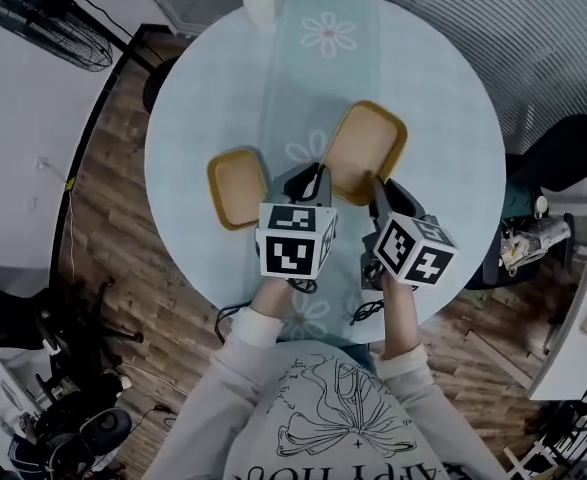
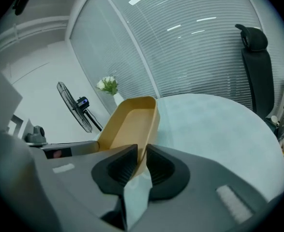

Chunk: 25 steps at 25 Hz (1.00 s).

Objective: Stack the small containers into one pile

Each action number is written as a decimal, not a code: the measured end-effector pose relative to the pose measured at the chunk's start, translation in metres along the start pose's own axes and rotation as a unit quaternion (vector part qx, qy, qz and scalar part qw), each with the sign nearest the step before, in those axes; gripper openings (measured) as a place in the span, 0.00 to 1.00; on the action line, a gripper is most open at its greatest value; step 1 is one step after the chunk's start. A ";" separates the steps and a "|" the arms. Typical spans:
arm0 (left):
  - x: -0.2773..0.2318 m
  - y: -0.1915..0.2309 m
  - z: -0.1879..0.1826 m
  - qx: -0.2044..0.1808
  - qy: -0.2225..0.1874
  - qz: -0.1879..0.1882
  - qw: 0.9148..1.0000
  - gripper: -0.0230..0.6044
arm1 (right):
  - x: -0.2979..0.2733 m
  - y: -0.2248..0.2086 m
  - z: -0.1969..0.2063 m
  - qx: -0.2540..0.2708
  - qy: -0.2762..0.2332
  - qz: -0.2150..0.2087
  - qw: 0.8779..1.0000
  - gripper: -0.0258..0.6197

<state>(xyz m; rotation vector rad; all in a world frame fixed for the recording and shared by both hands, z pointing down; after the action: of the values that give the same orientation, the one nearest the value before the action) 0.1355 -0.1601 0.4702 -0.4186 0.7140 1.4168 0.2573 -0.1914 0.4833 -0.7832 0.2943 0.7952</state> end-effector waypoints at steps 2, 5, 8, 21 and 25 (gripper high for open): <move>0.015 0.022 0.001 0.011 -0.006 -0.009 1.000 0.09 | -0.008 0.023 0.003 0.015 0.008 -0.011 1.000 0.14; 0.035 0.052 0.006 0.026 -0.010 -0.020 0.999 0.09 | -0.018 0.055 0.009 0.035 0.020 -0.025 0.999 0.13; 0.052 0.078 0.012 0.042 -0.013 -0.032 0.999 0.09 | -0.028 0.082 0.016 0.050 0.031 -0.039 0.998 0.13; 0.091 0.152 0.048 0.093 0.004 -0.062 0.994 0.09 | -0.072 0.148 0.060 0.093 0.123 -0.070 0.986 0.13; 0.093 0.162 0.064 0.102 0.015 -0.067 0.992 0.10 | -0.083 0.152 0.074 0.103 0.154 -0.072 0.980 0.13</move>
<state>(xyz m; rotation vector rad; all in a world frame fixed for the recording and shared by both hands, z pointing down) -0.0107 -0.0274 0.4780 -0.3218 0.8322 1.1993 0.0858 -0.1139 0.4983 -0.7214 0.5806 0.4969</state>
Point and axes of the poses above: the fingertips, and each gripper's own axes: x backward along the fingers, y to its left, z out of its underside, the point moved 2 cm from there along x, backward along the fingers, and after that the axes turned 9 degrees about -z, right-handed, at the moved point
